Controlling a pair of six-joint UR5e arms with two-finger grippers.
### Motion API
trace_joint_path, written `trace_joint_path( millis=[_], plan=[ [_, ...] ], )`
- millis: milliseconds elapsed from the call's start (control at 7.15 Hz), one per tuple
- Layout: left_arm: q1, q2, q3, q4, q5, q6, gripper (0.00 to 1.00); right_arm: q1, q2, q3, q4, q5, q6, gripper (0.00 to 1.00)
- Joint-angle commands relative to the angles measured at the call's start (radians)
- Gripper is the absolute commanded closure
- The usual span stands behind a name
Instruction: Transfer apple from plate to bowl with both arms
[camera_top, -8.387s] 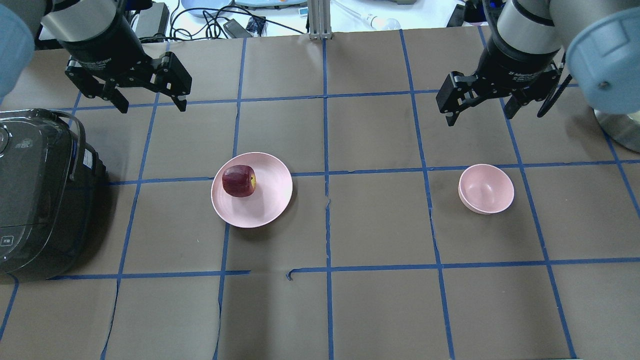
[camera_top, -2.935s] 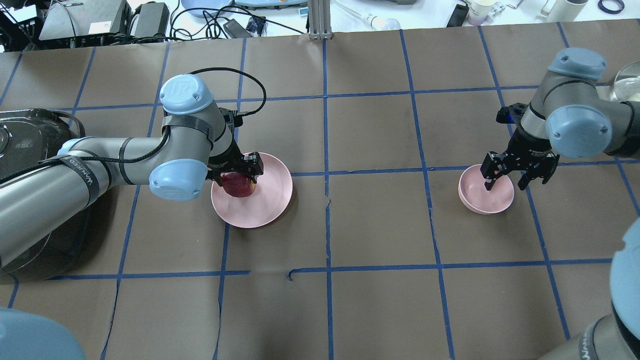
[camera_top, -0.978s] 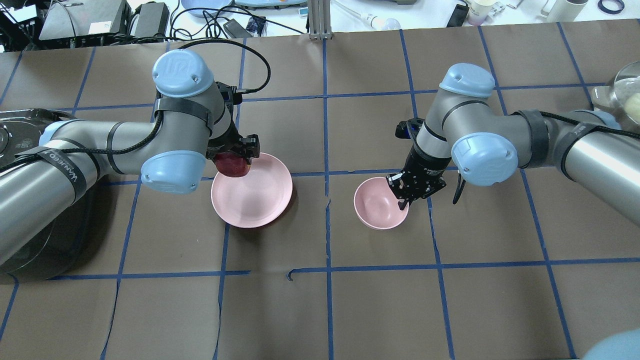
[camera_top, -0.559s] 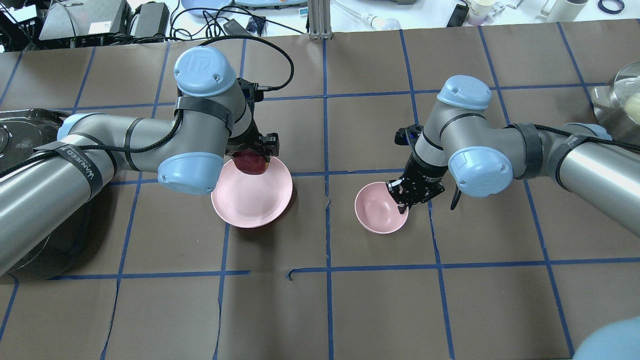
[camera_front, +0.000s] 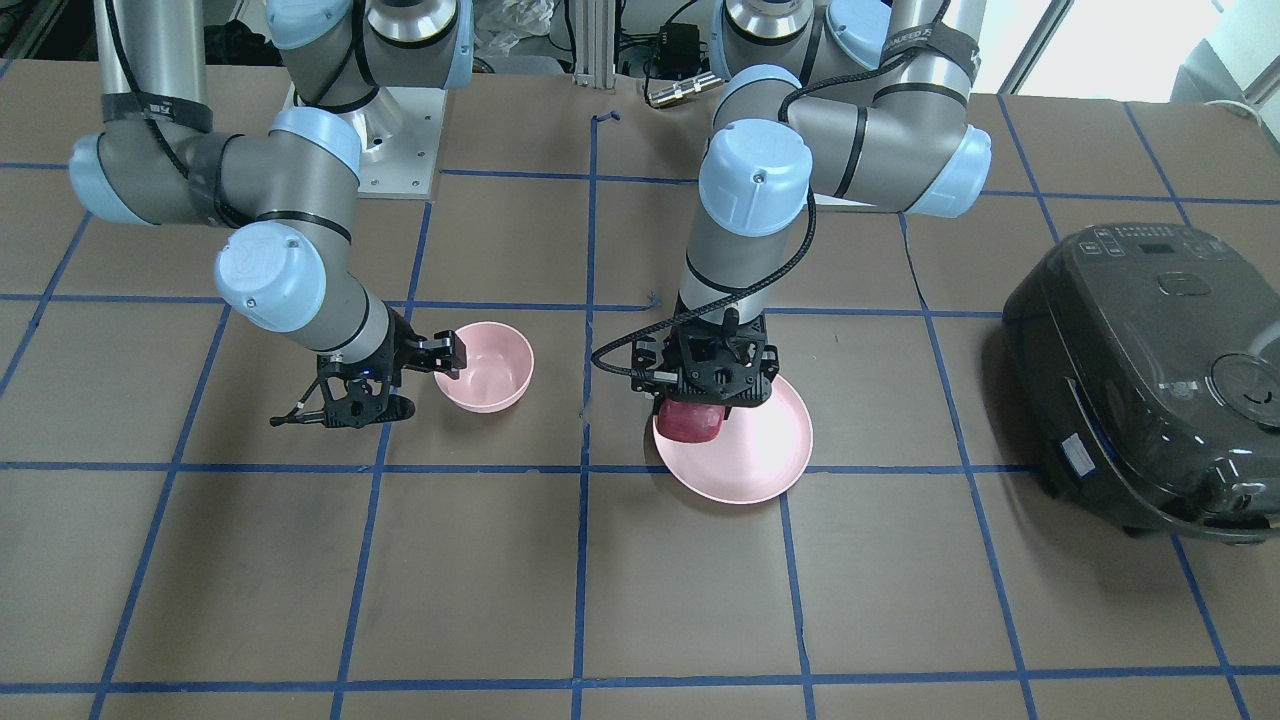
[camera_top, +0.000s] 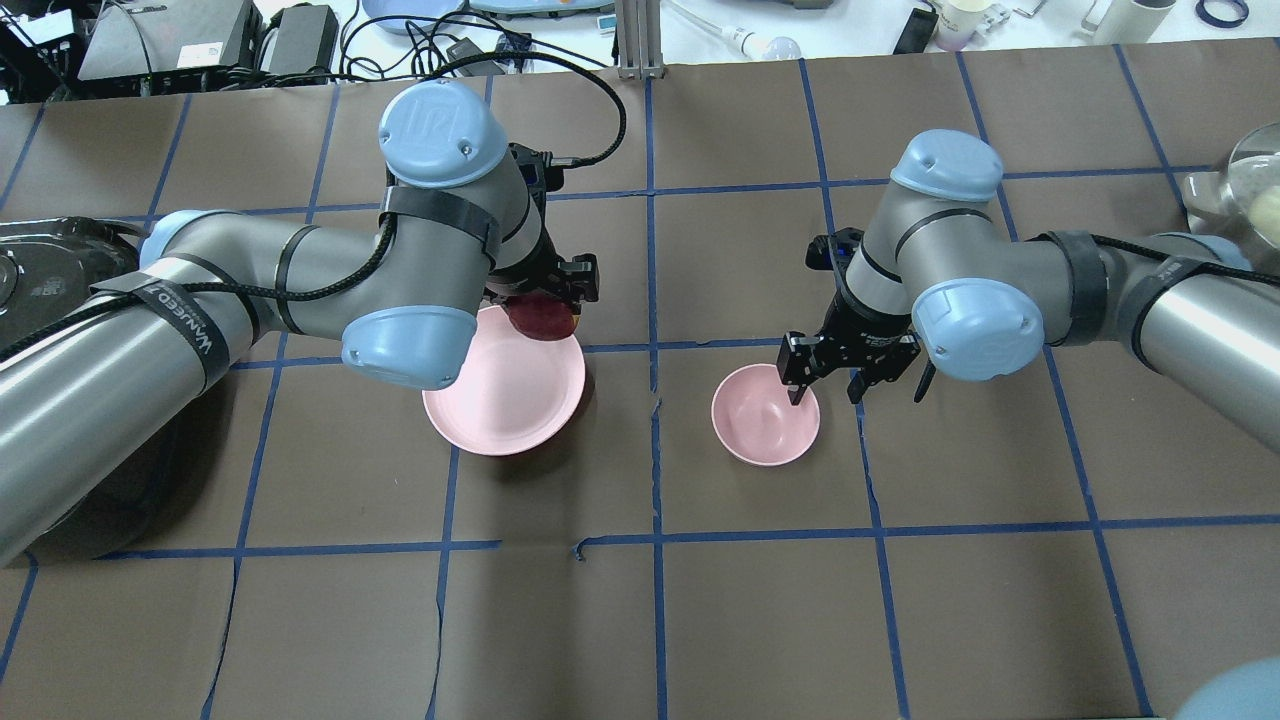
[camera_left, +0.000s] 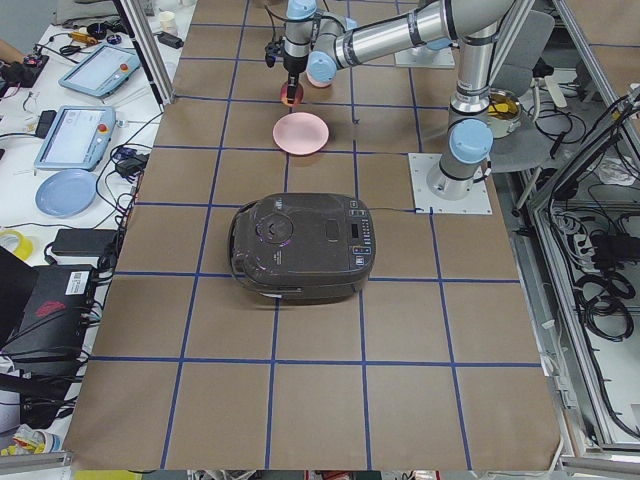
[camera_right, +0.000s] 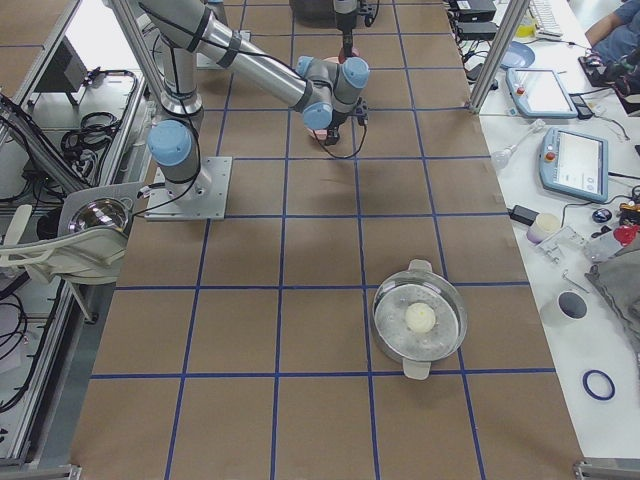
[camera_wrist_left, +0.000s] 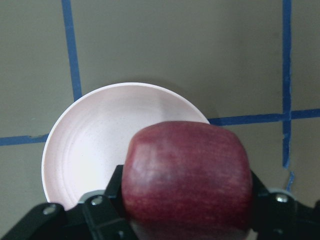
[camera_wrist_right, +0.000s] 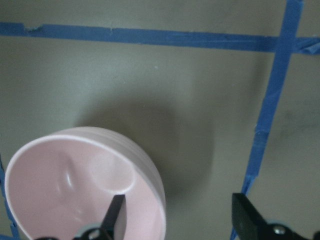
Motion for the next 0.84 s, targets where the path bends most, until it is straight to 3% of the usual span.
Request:
trace_joint_path(
  millis=[0,419,699],
  plan=[
    [-0.082,0.0,0.006,0.01,-0.004,-0.101,0.88,-0.092,-0.059,-0.124,0.143,-0.026,-0.016,0.0],
    [-0.249,-0.043,0.031,0.063,-0.002,-0.35,0.9,-0.244,-0.1,-0.22,0.216,-0.137,-0.022,0.0],
    [-0.326,-0.076,0.058,0.082,0.008,-0.431,0.92,-0.259,-0.109,-0.229,0.222,-0.154,-0.009,0.0]
  ],
)
